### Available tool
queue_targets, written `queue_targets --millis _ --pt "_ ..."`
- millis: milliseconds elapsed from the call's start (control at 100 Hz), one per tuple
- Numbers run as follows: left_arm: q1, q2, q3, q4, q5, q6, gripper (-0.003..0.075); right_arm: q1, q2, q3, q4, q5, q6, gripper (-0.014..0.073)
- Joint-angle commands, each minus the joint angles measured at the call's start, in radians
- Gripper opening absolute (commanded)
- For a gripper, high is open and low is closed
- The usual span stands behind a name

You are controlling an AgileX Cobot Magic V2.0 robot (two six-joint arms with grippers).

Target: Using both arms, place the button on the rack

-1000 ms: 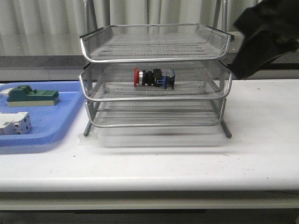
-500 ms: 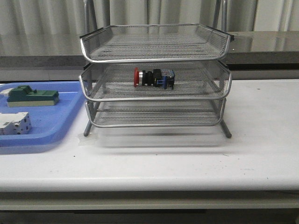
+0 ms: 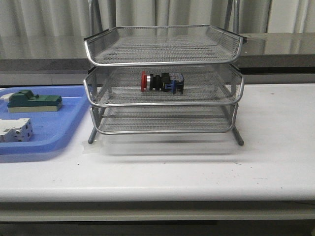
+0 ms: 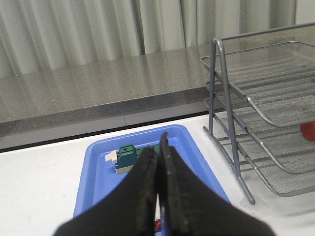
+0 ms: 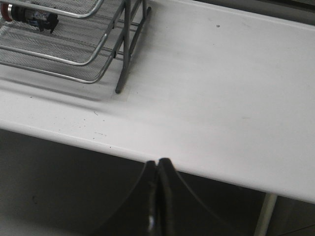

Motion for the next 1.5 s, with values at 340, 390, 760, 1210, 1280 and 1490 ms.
queue_targets --millis 340,390,760,1210,1280,1490 --pt "0.003 0.009 -0.027 -0.015 -0.077 -0.005 -0.002 -0.005 -0.042 -0.004 -0.01 -0.062 0.002 -0.006" --pt "0.003 0.009 -0.027 -0.015 -0.077 -0.005 -0.002 -0.005 -0.042 -0.004 -0.01 -0.062 0.002 -0.006" --pt "0.003 0.009 -0.027 -0.015 -0.077 -0.005 -0.002 -0.005 -0.049 0.041 -0.023 -0.152 0.002 -0.006" --pt "0.003 0.009 -0.027 -0.015 -0.077 -0.005 -0.002 -0.005 -0.29 0.473 0.038 -0.697 0.002 -0.006" --pt "0.003 0.009 -0.027 -0.015 -0.077 -0.005 -0.002 -0.005 -0.327 0.535 0.063 -0.746 0.002 -0.006" --pt "0.003 0.009 -0.027 -0.015 -0.077 -0.005 -0.002 -0.005 -0.398 0.667 0.099 -0.869 0.002 -0.006"
